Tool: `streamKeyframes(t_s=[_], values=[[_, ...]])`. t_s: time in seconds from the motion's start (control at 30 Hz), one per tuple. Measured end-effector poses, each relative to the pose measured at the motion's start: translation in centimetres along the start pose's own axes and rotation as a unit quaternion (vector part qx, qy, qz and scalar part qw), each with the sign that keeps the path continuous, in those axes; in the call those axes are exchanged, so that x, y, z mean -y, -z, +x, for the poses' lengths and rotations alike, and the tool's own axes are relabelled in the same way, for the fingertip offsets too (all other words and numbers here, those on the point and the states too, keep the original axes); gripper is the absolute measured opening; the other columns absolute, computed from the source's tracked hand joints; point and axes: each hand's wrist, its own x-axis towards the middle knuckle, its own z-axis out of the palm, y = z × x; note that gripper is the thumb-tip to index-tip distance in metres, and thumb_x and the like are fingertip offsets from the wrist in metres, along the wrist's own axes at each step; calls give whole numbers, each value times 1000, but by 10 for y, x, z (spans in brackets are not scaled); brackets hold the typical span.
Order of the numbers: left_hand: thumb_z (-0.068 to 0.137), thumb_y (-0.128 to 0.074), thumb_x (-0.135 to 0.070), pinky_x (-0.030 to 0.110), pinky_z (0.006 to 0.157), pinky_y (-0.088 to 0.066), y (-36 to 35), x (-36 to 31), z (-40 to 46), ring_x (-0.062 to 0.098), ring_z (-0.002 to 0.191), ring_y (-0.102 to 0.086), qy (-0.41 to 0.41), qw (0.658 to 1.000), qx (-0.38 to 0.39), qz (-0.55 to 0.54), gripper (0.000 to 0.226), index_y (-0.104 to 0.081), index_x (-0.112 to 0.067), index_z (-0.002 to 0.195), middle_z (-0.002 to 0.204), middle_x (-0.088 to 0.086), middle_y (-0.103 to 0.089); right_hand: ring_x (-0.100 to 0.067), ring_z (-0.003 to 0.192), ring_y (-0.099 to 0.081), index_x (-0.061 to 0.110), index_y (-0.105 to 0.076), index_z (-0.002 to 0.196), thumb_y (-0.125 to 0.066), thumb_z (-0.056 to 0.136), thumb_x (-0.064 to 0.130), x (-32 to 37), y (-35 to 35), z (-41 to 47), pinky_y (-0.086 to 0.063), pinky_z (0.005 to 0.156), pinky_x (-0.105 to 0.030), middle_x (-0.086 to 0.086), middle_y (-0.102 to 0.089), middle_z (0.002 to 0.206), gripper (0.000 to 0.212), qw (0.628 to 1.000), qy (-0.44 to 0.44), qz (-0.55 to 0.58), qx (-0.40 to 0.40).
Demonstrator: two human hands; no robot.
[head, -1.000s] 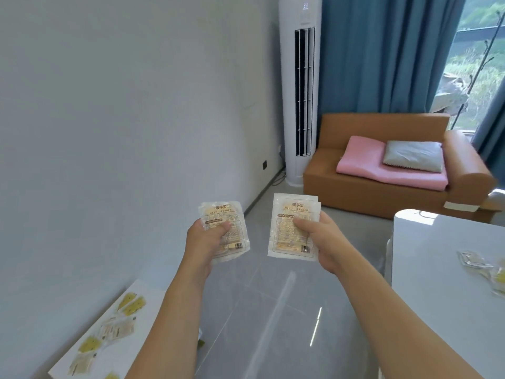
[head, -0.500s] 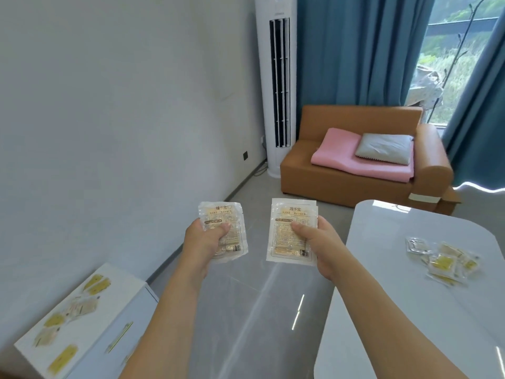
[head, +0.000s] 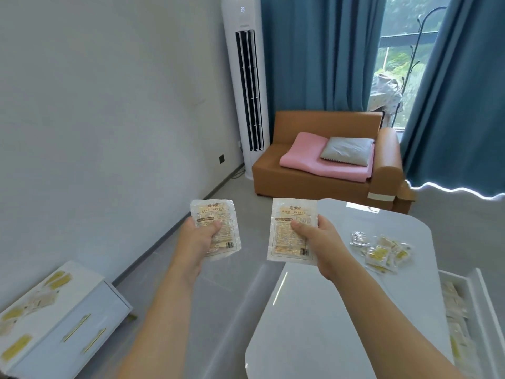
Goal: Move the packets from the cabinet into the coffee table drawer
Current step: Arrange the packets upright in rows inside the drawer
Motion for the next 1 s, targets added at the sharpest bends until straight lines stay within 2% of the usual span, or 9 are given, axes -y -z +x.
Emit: streamKeyframes(t_s=[0.17, 0.37, 0.53, 0.6, 0.7, 0.77, 0.83, 0.9, 1.0], values=[[91, -64, -4, 34, 63, -58, -79, 5, -57, 24, 83, -73, 18, 999, 27, 10, 22, -64, -11, 111, 98, 8, -75, -23, 80, -74, 19, -62, 107, -70, 88, 15, 22, 81, -27, -59, 58, -33, -1, -76, 90, 21, 1000, -9, 6, -29], [92, -63, -7, 29, 55, -56, -120, 9, -68, 21, 79, -74, 20, 1000, 17, 12, 20, -65, -11, 111, 97, 7, -75, -25, 82, -74, 15, -62, 109, -69, 89, 13, 30, 122, -38, -58, 60, -35, -6, -76, 94, 21, 999, -17, 14, -26], [92, -64, -10, 33, 60, -58, -162, 23, -109, 24, 84, -74, 34, 999, 19, 16, 21, -65, -13, 113, 100, 7, -75, -27, 85, -74, 13, -63, 109, -67, 90, 11, 40, 176, -55, -59, 61, -37, -9, -75, 97, 20, 1000, -18, 16, -13], [92, -62, -9, 32, 57, -57, -184, 27, -129, 23, 82, -74, 33, 999, 8, 10, 20, -65, -12, 112, 99, 8, -75, -27, 85, -74, 13, -63, 110, -67, 90, 10, 45, 205, -66, -59, 61, -37, -8, -75, 97, 21, 1000, -16, 17, -10], [95, -58, -8, 40, 69, -60, -227, 34, -163, 25, 85, -74, 31, 999, -5, -9, 18, -66, -12, 111, 100, 9, -75, -26, 84, -74, 14, -63, 109, -67, 89, 12, 53, 263, -84, -60, 65, -39, -6, -76, 95, 20, 1000, -22, 5, -7], [96, -56, -8, 39, 64, -60, -261, 41, -190, 21, 78, -75, 36, 999, -17, -32, 16, -68, -15, 104, 94, 6, -77, -25, 83, -74, 16, -62, 109, -67, 90, 15, 61, 309, -96, -61, 69, -41, -6, -76, 96, 20, 999, -38, -8, -14], [96, -57, -9, 40, 58, -60, -296, 47, -218, 21, 74, -75, 52, 998, -6, -43, 13, -66, -16, 101, 89, 5, -77, -22, 78, -74, 18, -60, 108, -65, 90, 17, 70, 354, -106, -60, 60, -35, -4, -75, 97, 19, 998, -49, -15, -31], [96, -57, -10, 44, 64, -61, -325, 53, -239, 25, 80, -75, 62, 997, 8, -33, 14, -65, -14, 107, 94, 7, -77, -19, 73, -74, 19, -59, 109, -63, 91, 18, 77, 389, -114, -56, 50, -28, -4, -74, 97, 19, 997, -54, -12, -53], [96, -57, -12, 45, 69, -61, -355, 57, -256, 26, 84, -75, 55, 998, 15, -30, 16, -65, -13, 110, 96, 8, -77, -18, 75, -74, 20, -59, 111, -61, 92, 20, 87, 420, -117, -56, 51, -28, -3, -75, 96, 19, 996, -64, -15, -57]])
